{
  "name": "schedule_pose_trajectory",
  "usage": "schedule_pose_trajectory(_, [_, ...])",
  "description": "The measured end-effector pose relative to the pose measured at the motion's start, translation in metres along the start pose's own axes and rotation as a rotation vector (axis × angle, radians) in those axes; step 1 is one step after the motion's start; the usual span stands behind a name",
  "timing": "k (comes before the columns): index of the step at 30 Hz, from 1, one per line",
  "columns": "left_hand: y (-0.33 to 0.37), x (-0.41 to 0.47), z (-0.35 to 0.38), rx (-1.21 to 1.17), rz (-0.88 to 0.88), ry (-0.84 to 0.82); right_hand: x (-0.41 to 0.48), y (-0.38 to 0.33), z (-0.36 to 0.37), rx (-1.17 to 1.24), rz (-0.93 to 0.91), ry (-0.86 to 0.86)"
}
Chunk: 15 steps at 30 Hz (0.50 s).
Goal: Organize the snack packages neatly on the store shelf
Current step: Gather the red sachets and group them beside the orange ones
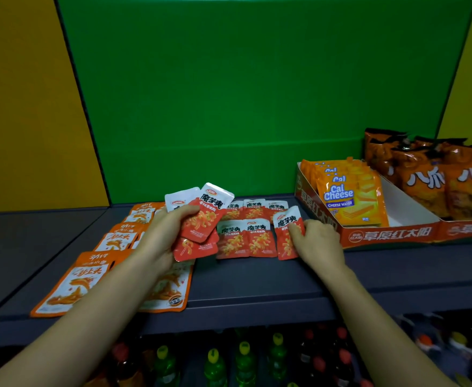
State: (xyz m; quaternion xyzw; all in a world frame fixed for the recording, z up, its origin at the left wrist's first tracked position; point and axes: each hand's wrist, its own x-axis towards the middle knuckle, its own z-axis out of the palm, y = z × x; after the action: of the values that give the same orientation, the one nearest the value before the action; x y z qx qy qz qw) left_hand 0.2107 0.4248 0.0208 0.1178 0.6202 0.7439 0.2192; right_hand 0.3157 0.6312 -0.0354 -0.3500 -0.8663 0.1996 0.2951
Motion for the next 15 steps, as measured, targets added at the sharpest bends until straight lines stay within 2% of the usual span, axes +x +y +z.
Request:
schedule_pose_trajectory(12, [-0.006, -0.004, -0.003, 0.060, -0.074, 0.016, 0.002, -0.024, -0.019, -0.456, -0.045, -0.156])
schedule_pose_trajectory(15, [-0.007, -0.009, -0.001, 0.049, -0.071, 0.012, -0.004, -0.030, -0.031, -0.539, -0.105, -0.100])
